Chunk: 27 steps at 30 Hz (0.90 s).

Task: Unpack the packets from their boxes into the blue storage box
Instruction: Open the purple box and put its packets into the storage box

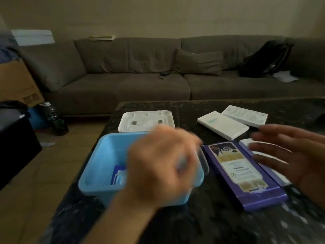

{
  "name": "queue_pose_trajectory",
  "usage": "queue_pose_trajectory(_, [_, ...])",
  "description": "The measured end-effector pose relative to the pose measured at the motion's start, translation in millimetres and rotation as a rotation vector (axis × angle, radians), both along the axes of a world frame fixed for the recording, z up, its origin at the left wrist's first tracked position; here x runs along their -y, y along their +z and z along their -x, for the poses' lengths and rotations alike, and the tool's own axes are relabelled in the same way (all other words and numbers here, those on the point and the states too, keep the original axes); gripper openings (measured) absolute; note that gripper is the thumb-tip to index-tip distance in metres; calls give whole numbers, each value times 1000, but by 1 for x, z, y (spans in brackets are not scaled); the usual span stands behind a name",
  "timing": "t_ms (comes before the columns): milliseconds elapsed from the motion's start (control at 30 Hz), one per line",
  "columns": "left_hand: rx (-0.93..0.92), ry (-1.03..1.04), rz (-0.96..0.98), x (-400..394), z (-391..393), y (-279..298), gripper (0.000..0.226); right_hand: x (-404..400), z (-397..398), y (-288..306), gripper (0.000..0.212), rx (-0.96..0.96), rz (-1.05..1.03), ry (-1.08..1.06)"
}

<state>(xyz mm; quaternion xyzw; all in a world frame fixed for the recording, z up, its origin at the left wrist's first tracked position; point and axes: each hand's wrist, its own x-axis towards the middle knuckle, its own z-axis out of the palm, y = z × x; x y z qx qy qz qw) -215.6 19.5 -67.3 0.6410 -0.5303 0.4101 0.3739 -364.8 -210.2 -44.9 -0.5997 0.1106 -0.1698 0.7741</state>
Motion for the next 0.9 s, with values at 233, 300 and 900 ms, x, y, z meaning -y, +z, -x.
queue_pose_trajectory(233, [-1068, 535, 97, -88, -96, 22, 31, -114, -110, 46, 69, -505, -101, 359])
queue_pose_trajectory(300, [-1327, 396, -17, -92, -106, 2, 41, -126, -140, 25, 71, -699, -35, 347])
queue_pose_trajectory(900, [-1235, 384, -170, -96, -118, -25, 40, -136, -194, -43, 28, -1155, 326, 208])
